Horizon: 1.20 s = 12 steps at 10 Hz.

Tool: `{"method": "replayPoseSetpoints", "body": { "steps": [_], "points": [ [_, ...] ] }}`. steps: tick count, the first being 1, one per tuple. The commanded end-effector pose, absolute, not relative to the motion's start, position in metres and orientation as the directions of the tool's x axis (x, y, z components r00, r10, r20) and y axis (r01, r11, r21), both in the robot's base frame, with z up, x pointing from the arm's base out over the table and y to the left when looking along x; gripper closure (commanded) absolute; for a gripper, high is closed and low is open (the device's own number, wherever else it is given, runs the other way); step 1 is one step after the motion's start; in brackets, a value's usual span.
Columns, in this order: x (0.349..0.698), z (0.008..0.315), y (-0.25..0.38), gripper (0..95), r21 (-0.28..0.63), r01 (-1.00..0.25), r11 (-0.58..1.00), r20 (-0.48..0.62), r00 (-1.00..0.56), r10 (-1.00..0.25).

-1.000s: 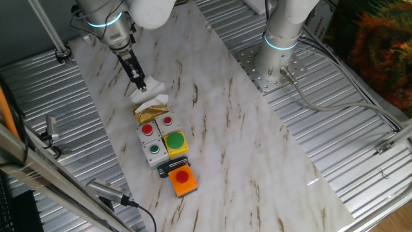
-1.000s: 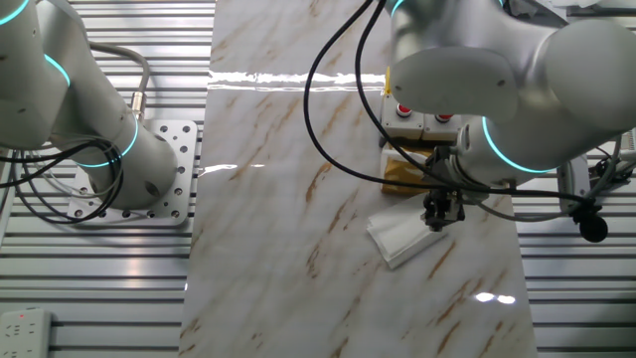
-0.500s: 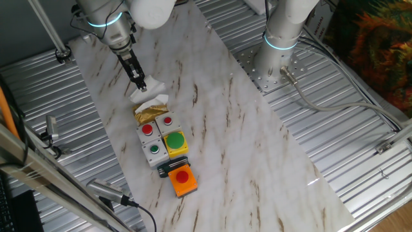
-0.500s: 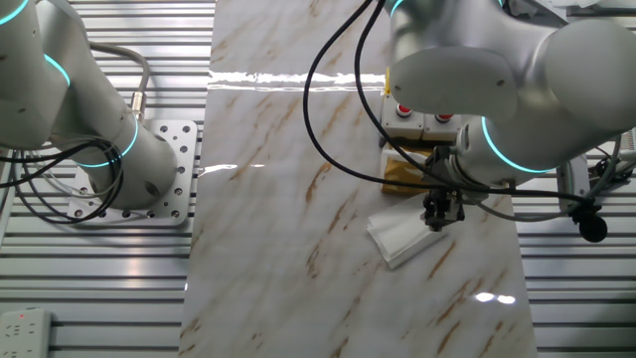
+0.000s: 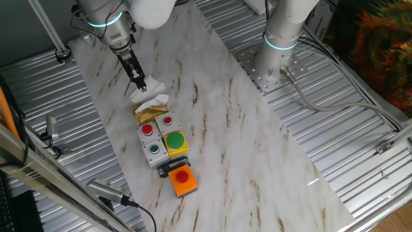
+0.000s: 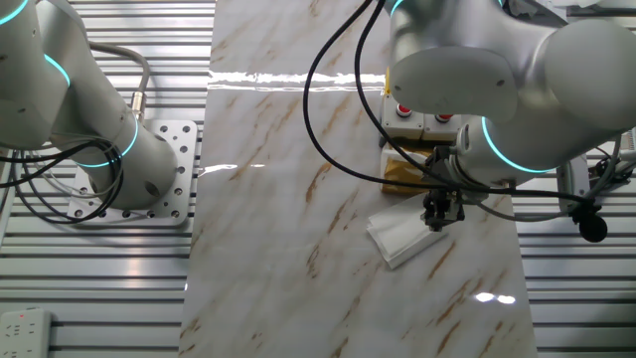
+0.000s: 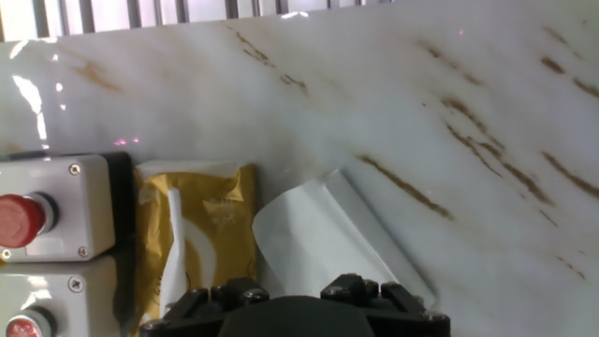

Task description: Pull out a napkin

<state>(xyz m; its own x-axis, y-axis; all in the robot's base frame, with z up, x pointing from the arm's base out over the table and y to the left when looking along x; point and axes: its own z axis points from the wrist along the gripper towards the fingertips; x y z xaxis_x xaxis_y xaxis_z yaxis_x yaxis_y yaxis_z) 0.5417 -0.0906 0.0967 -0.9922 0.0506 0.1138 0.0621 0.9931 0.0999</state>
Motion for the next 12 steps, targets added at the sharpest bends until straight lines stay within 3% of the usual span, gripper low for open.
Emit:
{"method": "replayPoseSetpoints", "body": {
  "steps": [1,2,12],
  "points": [
    [0.5109,0.1251,-0.0391,38.0,0.072,0.135,0.988,0.119,-0.985,0.126],
    [0.5109,0.1251,-0.0391,76.0,0.072,0.135,0.988,0.118,-0.985,0.126],
    [0.5111,0.1243,-0.0395,76.0,0.075,0.134,0.988,0.118,-0.985,0.125]
  ]
}}
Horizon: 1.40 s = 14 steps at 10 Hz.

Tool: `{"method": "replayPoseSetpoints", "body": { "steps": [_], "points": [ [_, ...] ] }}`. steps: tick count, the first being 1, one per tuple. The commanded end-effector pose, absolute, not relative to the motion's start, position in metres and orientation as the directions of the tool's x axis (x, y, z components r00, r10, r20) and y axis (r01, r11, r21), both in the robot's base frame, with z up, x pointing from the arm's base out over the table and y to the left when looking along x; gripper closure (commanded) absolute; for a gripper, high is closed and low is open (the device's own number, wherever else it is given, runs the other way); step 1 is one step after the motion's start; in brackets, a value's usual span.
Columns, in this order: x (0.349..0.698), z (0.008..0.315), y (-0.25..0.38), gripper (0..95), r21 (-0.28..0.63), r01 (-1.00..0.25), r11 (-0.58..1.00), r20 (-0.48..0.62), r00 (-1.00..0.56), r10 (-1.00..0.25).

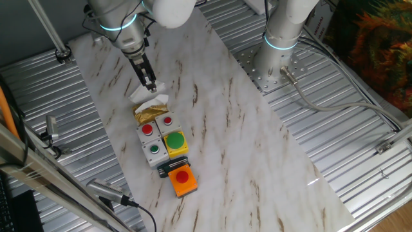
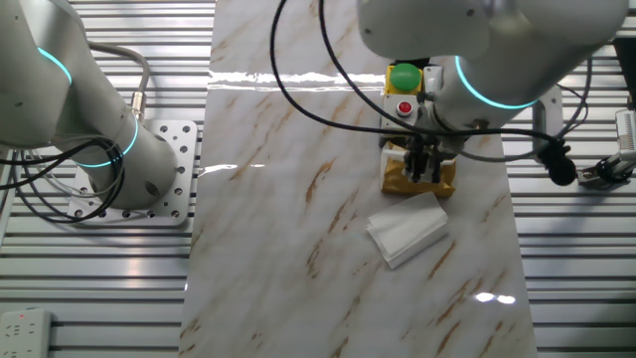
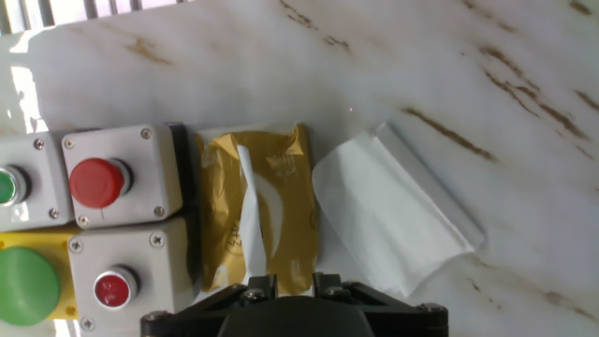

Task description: Pull out a napkin

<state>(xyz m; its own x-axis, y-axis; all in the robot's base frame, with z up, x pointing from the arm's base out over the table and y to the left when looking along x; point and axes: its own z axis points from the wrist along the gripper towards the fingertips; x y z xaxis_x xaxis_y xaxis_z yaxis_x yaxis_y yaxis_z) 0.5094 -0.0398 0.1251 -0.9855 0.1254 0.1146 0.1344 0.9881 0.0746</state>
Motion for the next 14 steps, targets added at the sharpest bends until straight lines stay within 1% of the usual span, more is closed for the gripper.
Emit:
{"method": "replayPoseSetpoints", "body": {
  "steps": [1,6,14],
  "points": [
    [0.511,0.124,-0.04,95.0,0.075,0.134,0.988,0.118,-0.985,0.125],
    [0.508,0.128,-0.037,95.0,0.078,0.138,0.987,0.119,-0.985,0.128],
    [0.512,0.124,-0.028,95.0,0.078,0.149,0.986,0.117,-0.983,0.14]
  ]
}}
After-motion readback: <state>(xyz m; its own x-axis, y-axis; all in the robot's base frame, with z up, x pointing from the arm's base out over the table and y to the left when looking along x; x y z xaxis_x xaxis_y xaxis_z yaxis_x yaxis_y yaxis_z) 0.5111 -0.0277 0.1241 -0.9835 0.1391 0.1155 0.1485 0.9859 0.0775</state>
